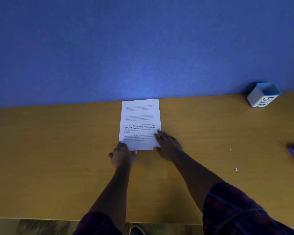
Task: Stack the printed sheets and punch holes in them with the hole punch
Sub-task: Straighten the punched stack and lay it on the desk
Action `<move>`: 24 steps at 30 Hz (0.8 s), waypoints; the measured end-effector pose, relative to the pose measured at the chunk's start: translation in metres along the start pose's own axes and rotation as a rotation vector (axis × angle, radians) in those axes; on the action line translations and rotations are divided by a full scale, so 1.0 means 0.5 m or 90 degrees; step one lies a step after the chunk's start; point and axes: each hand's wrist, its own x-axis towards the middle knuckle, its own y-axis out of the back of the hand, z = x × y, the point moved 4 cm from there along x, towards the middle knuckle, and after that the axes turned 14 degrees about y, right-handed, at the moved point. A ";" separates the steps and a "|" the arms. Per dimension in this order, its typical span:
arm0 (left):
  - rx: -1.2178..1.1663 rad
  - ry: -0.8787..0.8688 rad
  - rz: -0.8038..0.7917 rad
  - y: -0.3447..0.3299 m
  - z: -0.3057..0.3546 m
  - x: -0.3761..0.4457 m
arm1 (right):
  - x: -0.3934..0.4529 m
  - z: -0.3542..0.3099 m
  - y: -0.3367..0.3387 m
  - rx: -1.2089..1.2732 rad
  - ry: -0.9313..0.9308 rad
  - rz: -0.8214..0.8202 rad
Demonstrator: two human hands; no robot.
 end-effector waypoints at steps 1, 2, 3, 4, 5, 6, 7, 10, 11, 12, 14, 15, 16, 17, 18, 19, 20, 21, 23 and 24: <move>0.005 -0.002 0.000 0.000 0.001 0.000 | 0.000 0.000 0.000 0.002 0.000 -0.005; 0.010 -0.006 0.001 0.001 0.002 0.000 | 0.001 0.001 -0.001 0.006 -0.001 -0.009; 0.016 -0.007 0.002 0.002 0.003 0.000 | 0.002 0.002 -0.001 0.010 -0.004 -0.013; 0.020 -0.009 0.000 0.004 0.004 0.001 | 0.003 0.002 0.000 0.016 -0.007 -0.018; 0.024 -0.012 -0.004 0.007 0.006 0.001 | 0.004 0.001 0.002 0.020 -0.009 -0.026; 0.027 -0.014 -0.010 0.012 0.007 0.002 | 0.005 0.000 0.005 0.020 -0.009 -0.034; 0.030 -0.017 -0.018 0.017 0.009 0.003 | 0.006 -0.001 0.009 0.016 -0.009 -0.040; 0.037 -0.018 -0.039 0.031 0.015 -0.004 | -0.012 -0.006 0.021 -0.012 -0.034 0.027; 0.031 -0.017 -0.029 0.034 0.016 -0.012 | -0.028 -0.008 0.022 -0.009 -0.040 0.078; 0.024 -0.022 -0.010 0.034 0.017 -0.022 | -0.049 -0.011 0.018 0.002 -0.037 0.129; 0.016 -0.057 0.034 0.026 0.019 -0.051 | -0.101 -0.017 0.001 -0.005 -0.005 0.214; 0.004 -0.083 0.050 0.016 0.021 -0.067 | -0.129 -0.017 -0.013 -0.011 0.009 0.251; -0.016 -0.110 0.060 0.006 0.024 -0.086 | -0.157 -0.013 -0.027 -0.011 0.016 0.286; -0.035 -0.136 0.064 -0.005 0.030 -0.106 | -0.184 -0.009 -0.039 -0.009 0.016 0.309; -0.050 -0.159 0.065 -0.017 0.037 -0.128 | -0.211 -0.004 -0.048 -0.009 0.011 0.321; -0.059 -0.178 0.062 -0.030 0.046 -0.151 | -0.236 0.003 -0.054 -0.012 0.001 0.331; -0.063 -0.198 0.056 -0.044 0.056 -0.174 | -0.259 0.013 -0.058 -0.014 -0.014 0.343; -0.064 -0.218 0.047 -0.057 0.068 -0.198 | -0.283 0.024 -0.061 -0.017 -0.033 0.355; -0.064 -0.271 0.027 -0.078 0.100 -0.247 | -0.328 0.050 -0.062 -0.025 -0.074 0.374; -0.062 -0.303 0.023 -0.087 0.118 -0.270 | -0.349 0.063 -0.061 -0.028 -0.091 0.383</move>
